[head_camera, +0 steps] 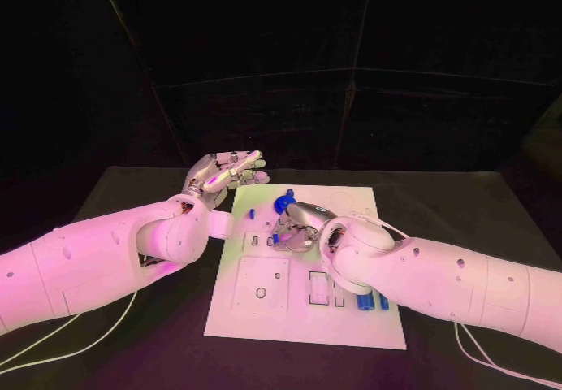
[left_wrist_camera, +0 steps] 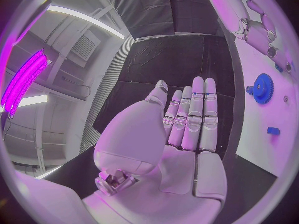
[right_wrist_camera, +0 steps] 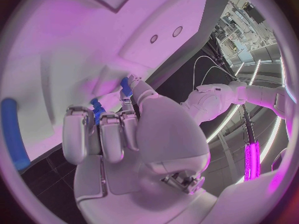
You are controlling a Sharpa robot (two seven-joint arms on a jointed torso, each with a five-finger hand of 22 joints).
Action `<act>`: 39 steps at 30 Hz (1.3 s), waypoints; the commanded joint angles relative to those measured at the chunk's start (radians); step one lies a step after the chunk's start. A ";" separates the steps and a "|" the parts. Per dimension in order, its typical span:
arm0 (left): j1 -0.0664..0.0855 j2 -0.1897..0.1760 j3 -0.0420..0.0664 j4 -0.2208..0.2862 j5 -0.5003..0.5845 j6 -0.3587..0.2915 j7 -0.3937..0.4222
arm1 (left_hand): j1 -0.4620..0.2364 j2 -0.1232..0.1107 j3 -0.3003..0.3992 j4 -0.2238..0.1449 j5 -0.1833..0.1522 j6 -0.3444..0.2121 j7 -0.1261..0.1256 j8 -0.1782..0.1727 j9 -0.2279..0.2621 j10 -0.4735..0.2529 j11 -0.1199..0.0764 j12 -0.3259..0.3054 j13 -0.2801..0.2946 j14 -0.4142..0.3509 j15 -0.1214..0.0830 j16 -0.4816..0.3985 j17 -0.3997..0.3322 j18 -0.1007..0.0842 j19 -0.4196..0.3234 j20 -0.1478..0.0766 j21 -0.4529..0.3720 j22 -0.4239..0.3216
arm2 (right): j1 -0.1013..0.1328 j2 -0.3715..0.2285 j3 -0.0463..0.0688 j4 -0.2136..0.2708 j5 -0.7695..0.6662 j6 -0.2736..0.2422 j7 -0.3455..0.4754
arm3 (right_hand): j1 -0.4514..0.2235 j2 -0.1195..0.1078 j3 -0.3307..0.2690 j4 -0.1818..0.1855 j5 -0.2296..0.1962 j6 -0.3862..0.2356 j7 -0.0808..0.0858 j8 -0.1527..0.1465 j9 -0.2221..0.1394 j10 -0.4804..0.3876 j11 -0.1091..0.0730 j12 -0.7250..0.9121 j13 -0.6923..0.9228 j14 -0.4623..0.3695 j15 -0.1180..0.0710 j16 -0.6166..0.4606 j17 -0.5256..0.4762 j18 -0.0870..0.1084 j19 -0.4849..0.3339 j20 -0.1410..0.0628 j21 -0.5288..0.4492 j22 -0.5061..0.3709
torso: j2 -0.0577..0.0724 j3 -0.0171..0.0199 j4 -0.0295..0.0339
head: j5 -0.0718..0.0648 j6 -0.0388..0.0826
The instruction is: Assemble the parts on the task board
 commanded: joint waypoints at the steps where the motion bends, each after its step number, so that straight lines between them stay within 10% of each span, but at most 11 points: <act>1: 0.002 0.000 0.001 0.000 -0.005 0.010 0.006 | 0.009 0.000 -0.002 -0.005 0.003 0.009 0.001 -0.006 0.000 0.008 0.002 -0.006 -0.001 0.004 0.004 -0.005 0.001 0.006 0.005 0.001 -0.004 -0.001 | -0.005 -0.004 -0.005 -0.002 -0.007 0.053 -0.027 | -0.011 0.000 0.006 0.000 0.004 0.001 0.004 0.002 -0.001 0.027 -0.001 -0.005 0.163 0.095 -0.002 0.002 0.223 -0.008 -0.004 -0.002 0.000 -0.002 | 0.000 0.0007 0.0005 | 0.000 -0.001; 39: 0.002 0.000 0.001 -0.007 -0.005 0.015 0.003 | 0.006 0.000 -0.003 -0.004 0.003 0.009 0.002 -0.007 -0.001 0.009 0.002 -0.007 -0.001 0.005 0.004 -0.007 0.002 0.006 0.005 0.001 -0.004 -0.002 | -0.005 0.000 -0.006 -0.004 -0.068 0.021 -0.051 | -0.052 -0.035 0.023 -0.001 0.005 -0.059 0.027 -0.028 -0.009 0.010 0.018 -0.024 0.144 0.095 0.014 0.001 0.221 -0.008 -0.007 0.011 -0.004 -0.006 | 0.001 0.0005 -0.0002 | -0.003 -0.007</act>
